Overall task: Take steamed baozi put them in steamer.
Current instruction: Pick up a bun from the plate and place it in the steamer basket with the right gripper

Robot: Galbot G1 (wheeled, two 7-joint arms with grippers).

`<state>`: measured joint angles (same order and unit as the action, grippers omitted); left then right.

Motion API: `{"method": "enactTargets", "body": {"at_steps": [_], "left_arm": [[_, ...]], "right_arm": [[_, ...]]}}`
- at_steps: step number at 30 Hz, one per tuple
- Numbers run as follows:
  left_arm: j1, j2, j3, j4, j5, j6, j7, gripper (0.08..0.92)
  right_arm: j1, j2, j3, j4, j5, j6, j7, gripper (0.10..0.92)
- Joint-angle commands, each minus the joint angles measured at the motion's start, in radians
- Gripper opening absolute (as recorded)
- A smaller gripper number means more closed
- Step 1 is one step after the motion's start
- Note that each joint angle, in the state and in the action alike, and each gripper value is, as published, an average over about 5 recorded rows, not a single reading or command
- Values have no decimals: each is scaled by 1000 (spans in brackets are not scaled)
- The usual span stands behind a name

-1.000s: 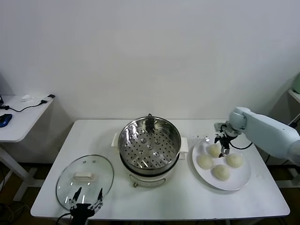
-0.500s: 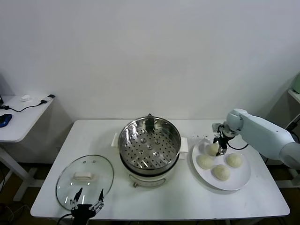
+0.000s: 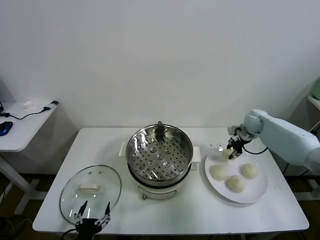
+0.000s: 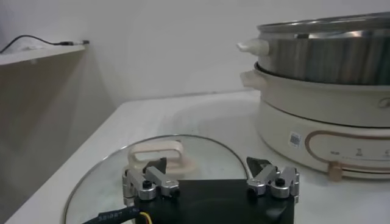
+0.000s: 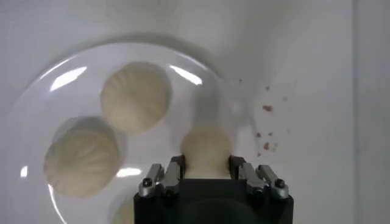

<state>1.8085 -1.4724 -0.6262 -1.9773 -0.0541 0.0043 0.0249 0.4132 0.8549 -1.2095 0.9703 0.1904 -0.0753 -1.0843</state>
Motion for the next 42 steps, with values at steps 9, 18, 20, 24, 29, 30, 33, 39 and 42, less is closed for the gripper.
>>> {"method": "enactTargets", "body": {"at_steps": [9, 18, 20, 24, 29, 30, 33, 39, 42], "left_arm": [[-24, 6, 42, -7, 6, 9, -1, 823], [-16, 6, 78, 7, 39, 0, -11, 823], [-16, 5, 82, 9, 43, 0, -13, 823], [-17, 2, 85, 6, 46, 4, -15, 823], [-17, 0, 84, 4, 48, 7, -16, 823], [-17, 0, 83, 5, 48, 7, -16, 823], [-17, -1, 82, 7, 47, 7, -17, 823], [-17, 0, 79, 14, 45, 2, -20, 823], [-18, 0, 79, 19, 45, -2, -23, 823]], "right_arm": [[624, 268, -270, 605, 164, 333, -1, 507], [367, 377, -285, 497, -265, 672, 118, 503], [310, 387, -254, 403, -379, 730, 136, 505], [209, 406, -187, 240, -484, 800, 170, 505], [133, 437, -141, 124, -494, 828, 177, 505], [122, 442, -135, 110, -495, 828, 177, 506], [87, 461, -117, 65, -515, 830, 177, 507], [36, 489, -67, -31, -556, 843, 181, 507], [19, 500, -48, -64, -557, 844, 190, 509]]}}
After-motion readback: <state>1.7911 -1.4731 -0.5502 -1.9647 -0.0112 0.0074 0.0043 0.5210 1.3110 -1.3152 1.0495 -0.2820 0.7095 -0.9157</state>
